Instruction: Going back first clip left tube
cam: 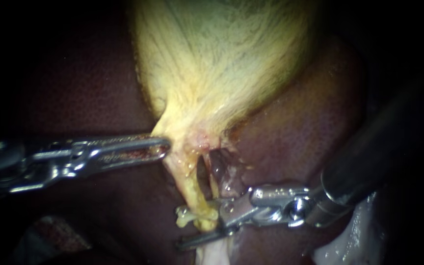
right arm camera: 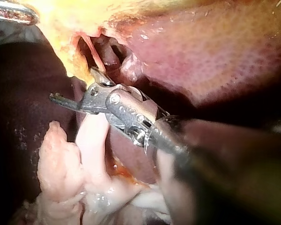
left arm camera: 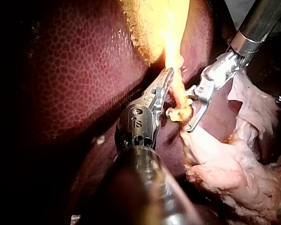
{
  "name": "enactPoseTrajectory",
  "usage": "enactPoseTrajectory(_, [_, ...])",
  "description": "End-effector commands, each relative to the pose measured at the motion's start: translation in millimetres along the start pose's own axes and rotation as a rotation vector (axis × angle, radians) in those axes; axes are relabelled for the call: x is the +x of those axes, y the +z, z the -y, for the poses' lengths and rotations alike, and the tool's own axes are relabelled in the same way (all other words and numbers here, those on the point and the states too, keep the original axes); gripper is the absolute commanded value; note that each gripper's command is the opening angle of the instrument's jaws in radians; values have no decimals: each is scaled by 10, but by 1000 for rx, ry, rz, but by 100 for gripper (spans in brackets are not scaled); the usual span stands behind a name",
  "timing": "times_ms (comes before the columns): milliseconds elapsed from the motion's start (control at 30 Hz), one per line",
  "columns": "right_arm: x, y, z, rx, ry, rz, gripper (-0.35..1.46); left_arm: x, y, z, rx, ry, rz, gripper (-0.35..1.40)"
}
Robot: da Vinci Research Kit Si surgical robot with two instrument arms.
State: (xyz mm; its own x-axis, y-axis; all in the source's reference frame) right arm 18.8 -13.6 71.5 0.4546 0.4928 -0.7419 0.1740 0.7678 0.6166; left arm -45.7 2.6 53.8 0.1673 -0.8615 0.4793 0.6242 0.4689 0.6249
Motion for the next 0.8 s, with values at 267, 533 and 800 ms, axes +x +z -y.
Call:
enactPoseTrajectory(267, [3, -3, -1, -6, -127, 1, 60, 0, -1, 1, -1, 0, 0, -21])
enactPoseTrajectory(533, [2, -5, -1, -11, -228, 3, 60, 0, -2, 2, -1, 0, 0, -21])
enactPoseTrajectory(800, [-1, -8, -4, -14, -328, 6, 60, 0, -2, 1, -1, 0, 0, -21])
